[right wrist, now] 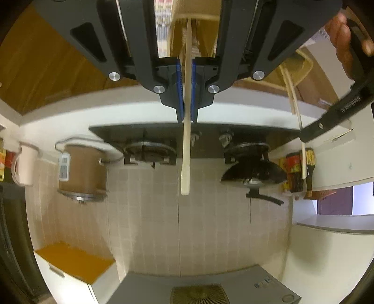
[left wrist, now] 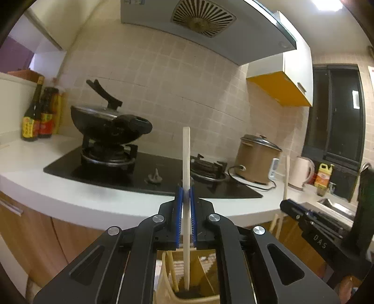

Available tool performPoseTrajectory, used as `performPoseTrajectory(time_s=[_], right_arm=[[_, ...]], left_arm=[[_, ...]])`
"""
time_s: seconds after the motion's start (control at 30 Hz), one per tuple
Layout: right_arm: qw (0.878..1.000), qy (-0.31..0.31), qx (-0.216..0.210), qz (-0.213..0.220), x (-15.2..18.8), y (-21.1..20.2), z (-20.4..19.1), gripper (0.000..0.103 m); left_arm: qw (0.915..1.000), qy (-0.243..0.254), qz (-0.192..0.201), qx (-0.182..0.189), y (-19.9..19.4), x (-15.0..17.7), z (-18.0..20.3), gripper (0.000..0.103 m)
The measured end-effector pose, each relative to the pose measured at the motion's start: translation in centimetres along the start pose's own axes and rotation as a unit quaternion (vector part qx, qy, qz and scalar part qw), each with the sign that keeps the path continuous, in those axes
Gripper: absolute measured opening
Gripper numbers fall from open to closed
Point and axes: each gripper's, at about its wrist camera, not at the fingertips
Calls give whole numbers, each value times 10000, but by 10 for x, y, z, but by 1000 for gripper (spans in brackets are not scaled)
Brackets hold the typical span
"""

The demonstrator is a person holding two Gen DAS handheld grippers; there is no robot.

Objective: Organize utensils
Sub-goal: 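Lift both chopsticks to the beige holder and release them inside, then move both open grippers back over the black and clear spoons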

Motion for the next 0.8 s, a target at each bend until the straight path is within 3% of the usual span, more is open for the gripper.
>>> performPoseTrajectory(time_s=[0.07, 0.1, 0.13, 0.17, 0.4, 0.53, 0.63, 0.67, 0.8], right_arm=[[9996, 75, -98, -251, 3, -6, 4, 11], [9993, 90, -124, -348, 4, -9, 5, 25], [9989, 113, -122, -435, 5, -15, 7, 46], [9987, 156, -133, -460, 6, -20, 9, 53], [9965, 373, -167, -724, 1, -67, 22, 54], [9914, 619, -351, -1098, -7, -87, 28, 54], [9800, 691, -438, -1815, -3, -93, 28, 54], [9739, 697, -488, -2105, 1, -92, 28, 54], [9307, 622, -885, -3494, 48, -86, 17, 54]], left_arm=[[9999, -72, -143, 43, -8, -1, -5, 13], [9998, -110, -177, 57, -11, -1, -7, 16], [9996, -161, -224, 83, -16, -2, -9, 18], [9992, -232, -295, 132, -23, -2, -13, 19], [9958, -397, -812, 156, -64, -11, -17, 21], [9882, -448, -1461, 143, -76, -16, -13, 26], [9729, -618, -2214, 232, -77, -8, -11, 28], [9606, -725, -2661, 337, -74, 3, -10, 28], [9257, -821, -3629, 678, -66, 49, -3, 28]])
Point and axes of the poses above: each gripper's, at about its wrist camera, not at the fingertips, and y roughly the way its jaws point, z to its right, x to its underside, and after that the axes turned 3 degrees about x, right-handed
